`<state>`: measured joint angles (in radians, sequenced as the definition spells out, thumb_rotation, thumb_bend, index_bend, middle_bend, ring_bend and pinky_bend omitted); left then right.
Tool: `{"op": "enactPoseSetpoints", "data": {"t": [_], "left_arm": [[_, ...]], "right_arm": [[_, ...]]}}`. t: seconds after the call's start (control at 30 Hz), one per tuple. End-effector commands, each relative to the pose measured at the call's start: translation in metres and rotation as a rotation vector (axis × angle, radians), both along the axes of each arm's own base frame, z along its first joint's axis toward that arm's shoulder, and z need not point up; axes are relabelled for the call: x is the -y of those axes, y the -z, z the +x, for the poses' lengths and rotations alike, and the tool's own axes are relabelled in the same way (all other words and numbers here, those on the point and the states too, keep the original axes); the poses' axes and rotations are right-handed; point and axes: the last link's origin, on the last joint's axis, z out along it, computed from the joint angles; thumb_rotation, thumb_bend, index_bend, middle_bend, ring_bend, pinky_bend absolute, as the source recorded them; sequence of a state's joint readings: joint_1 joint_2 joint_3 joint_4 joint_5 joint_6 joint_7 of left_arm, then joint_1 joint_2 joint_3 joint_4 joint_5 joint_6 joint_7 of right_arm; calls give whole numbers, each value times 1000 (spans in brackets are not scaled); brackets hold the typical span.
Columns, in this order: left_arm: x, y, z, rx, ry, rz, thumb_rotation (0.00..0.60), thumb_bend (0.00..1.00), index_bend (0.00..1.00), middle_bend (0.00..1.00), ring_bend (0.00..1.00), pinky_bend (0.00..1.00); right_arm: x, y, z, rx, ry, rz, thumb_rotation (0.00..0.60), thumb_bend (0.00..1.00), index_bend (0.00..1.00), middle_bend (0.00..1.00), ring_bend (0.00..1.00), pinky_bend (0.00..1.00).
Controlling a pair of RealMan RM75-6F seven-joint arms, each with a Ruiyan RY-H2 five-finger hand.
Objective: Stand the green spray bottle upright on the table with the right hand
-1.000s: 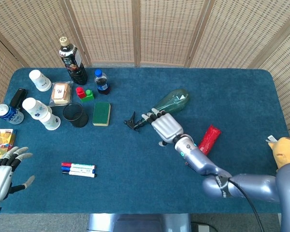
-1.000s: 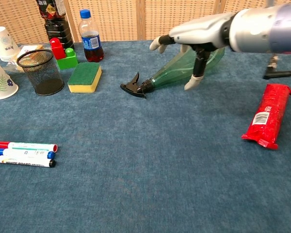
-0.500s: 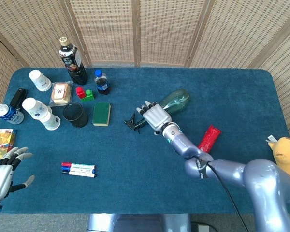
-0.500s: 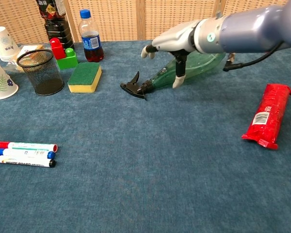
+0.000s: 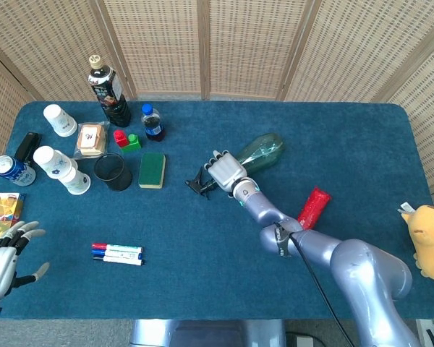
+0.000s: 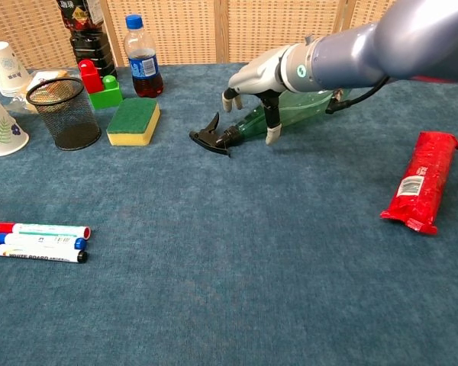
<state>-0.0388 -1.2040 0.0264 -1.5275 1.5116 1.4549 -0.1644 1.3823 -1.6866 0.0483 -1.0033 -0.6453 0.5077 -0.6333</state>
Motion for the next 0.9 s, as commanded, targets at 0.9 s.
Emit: {"op": "enactPoseSetpoints", "data": {"t": [0.9], "left_arm": [[3,-2,-1,18,4,4,600,303,257,197,137,142]], "right_arm": [[5,-13,-8,112,97,-41,600,239,624,584,467,604]]}}
